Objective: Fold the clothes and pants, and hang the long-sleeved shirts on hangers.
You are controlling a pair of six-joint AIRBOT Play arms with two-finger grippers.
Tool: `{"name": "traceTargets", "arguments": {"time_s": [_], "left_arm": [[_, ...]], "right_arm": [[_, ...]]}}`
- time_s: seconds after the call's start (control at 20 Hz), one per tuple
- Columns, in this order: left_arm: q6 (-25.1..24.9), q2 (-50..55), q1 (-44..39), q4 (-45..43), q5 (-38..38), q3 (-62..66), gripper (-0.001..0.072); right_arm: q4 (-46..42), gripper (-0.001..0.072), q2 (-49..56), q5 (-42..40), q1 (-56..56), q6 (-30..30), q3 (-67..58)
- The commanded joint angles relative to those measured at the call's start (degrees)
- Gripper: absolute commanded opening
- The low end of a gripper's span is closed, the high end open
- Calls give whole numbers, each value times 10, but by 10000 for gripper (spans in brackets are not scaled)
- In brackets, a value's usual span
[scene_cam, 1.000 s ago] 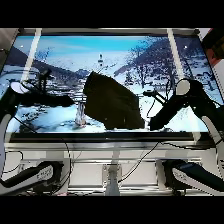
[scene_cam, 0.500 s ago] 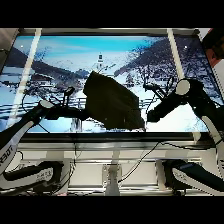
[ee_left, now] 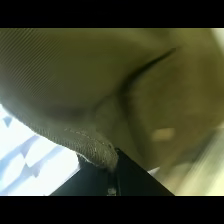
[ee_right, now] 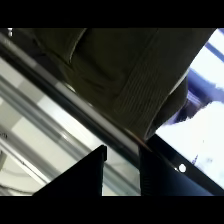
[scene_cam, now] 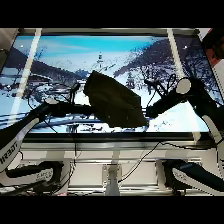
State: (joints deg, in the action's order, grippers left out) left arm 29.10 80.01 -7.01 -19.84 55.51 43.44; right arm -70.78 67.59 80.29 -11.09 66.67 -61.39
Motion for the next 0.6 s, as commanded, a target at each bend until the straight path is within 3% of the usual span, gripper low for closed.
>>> {"name": "traceTargets", "arguments": {"time_s": [0.0,0.2,0.25,0.3,0.45,0.55], "left_arm": [[139,-26,35,-5,154,85,18],[349,-116,77,-184,232,180,18],[398,-137,87,-225,251,192,18],[416,-153,95,-254,272,194,18],[416,-162,97,-344,358,186,19],[412,-159,89,-376,345,151,19]], "right_arm": [[0,252,0,-68,0,23,-34],[0,249,0,-114,0,31,-74],[0,214,0,-117,0,31,-80],[0,182,0,-123,0,31,-82],[0,183,1,-127,0,31,-82],[0,183,4,-150,0,30,-82]]}}
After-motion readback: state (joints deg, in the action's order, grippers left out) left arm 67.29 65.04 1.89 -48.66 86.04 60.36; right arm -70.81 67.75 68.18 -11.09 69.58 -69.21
